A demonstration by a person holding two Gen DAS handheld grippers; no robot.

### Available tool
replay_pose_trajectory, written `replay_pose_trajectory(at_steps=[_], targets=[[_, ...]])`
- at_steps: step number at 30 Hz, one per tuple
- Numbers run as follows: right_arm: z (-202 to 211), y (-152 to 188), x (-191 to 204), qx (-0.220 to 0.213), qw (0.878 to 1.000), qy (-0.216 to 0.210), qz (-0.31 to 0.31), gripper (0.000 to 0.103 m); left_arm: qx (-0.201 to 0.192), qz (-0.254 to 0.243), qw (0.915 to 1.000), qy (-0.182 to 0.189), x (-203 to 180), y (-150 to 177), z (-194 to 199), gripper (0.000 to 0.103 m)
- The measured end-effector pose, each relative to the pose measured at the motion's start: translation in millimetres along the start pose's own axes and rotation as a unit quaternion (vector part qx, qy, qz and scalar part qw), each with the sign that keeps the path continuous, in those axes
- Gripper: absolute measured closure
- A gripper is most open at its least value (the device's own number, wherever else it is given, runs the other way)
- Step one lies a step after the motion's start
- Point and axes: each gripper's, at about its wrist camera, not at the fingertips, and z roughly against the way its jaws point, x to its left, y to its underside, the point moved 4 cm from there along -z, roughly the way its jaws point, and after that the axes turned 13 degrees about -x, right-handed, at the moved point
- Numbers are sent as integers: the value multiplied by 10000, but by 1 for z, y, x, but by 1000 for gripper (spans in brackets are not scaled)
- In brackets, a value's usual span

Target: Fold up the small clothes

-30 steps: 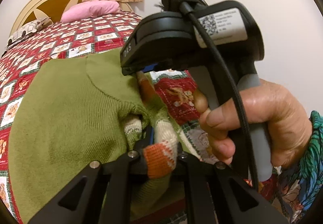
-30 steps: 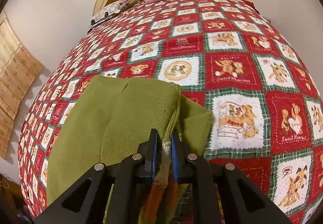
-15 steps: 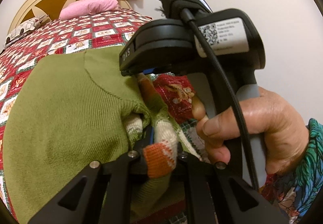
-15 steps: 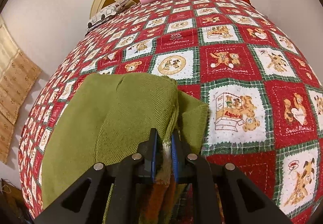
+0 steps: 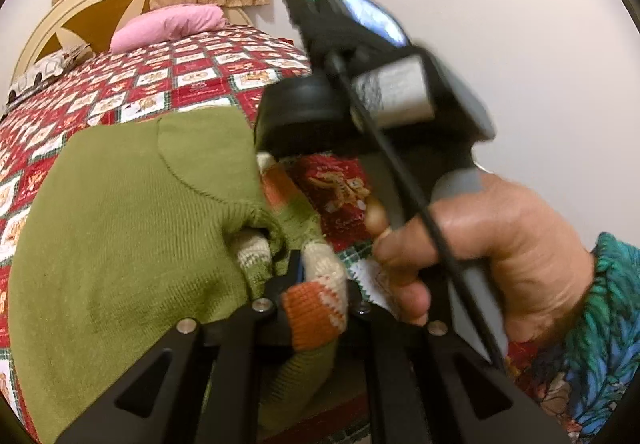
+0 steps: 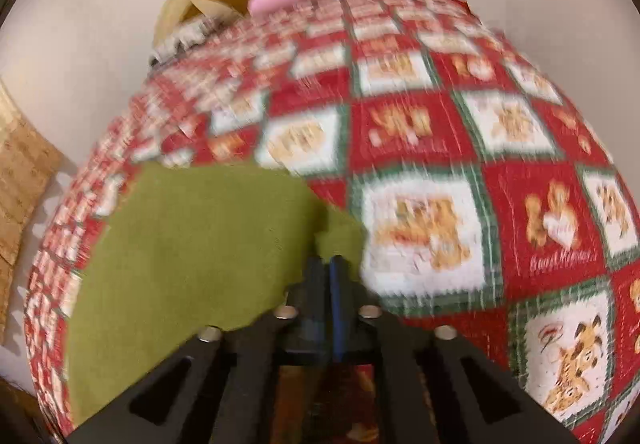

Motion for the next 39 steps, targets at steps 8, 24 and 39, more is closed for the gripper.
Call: replay_pose_trajectory(at_steps=[8,24,39], targets=[[29,8,-9,-186,9997,117,-95,103,-4,505,9974,521,16,1,11,90],[126,48,47,-876,9943,-568,-200,46,-705,68,9971,-269,87,4,105,46],[76,63,78,-324,9976,-195,573,86,-650,740,9868,-1285,162,-7,49,26]])
